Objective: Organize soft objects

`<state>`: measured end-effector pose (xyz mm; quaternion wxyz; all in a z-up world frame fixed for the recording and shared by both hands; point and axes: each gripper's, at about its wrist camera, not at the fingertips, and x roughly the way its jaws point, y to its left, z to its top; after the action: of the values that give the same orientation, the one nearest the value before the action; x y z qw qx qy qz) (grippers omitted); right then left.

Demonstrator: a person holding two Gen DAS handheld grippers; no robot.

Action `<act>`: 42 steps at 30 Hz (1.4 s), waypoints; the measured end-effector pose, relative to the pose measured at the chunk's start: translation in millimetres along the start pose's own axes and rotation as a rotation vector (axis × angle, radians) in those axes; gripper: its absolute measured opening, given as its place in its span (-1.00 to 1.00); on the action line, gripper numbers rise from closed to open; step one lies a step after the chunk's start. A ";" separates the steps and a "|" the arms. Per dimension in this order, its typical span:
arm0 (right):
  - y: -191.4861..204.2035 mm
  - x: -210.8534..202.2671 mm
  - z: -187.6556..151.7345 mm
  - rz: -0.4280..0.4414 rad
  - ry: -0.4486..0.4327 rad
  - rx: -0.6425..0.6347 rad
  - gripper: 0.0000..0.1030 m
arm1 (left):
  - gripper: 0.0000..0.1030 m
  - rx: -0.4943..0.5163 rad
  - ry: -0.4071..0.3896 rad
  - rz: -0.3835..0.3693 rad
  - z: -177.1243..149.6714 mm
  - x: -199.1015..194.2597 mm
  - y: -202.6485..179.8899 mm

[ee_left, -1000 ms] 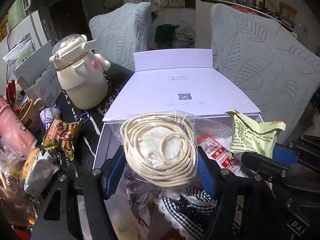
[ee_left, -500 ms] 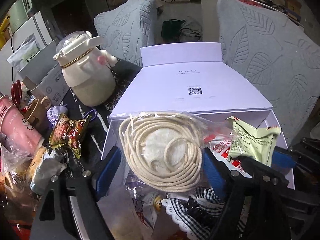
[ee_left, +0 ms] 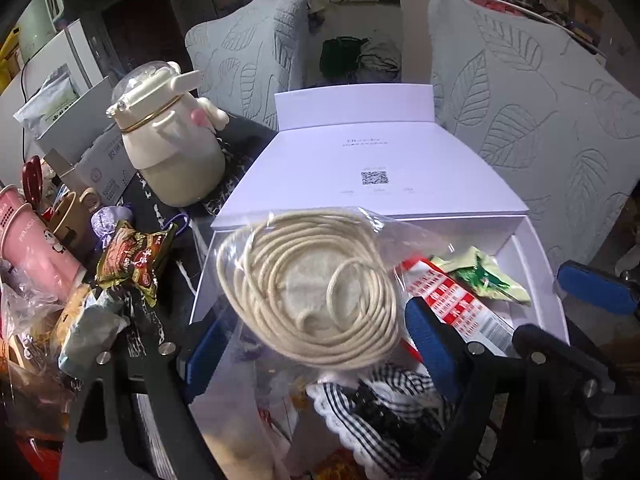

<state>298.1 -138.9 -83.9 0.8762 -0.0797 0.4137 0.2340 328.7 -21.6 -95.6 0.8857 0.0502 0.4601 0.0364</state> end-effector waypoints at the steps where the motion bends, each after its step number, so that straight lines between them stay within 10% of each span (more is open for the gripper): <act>1: -0.7 -3.3 0.0 -0.002 -0.003 0.002 -0.07 | 0.67 0.001 -0.008 0.002 -1.0 -3.4 -0.3; 26: 20.8 -122.5 16.7 -0.029 -0.216 -0.019 0.03 | 0.69 -0.093 -0.248 0.045 4.2 -144.5 26.5; 42: 56.6 -215.2 -7.0 -0.041 -0.397 -0.047 0.28 | 0.90 -0.103 -0.424 0.051 -49.4 -258.1 33.7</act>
<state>148.4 -165.6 78.6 0.9431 -0.0606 0.2255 0.2368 139.5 -13.9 89.7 0.9628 0.0229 0.2595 0.0711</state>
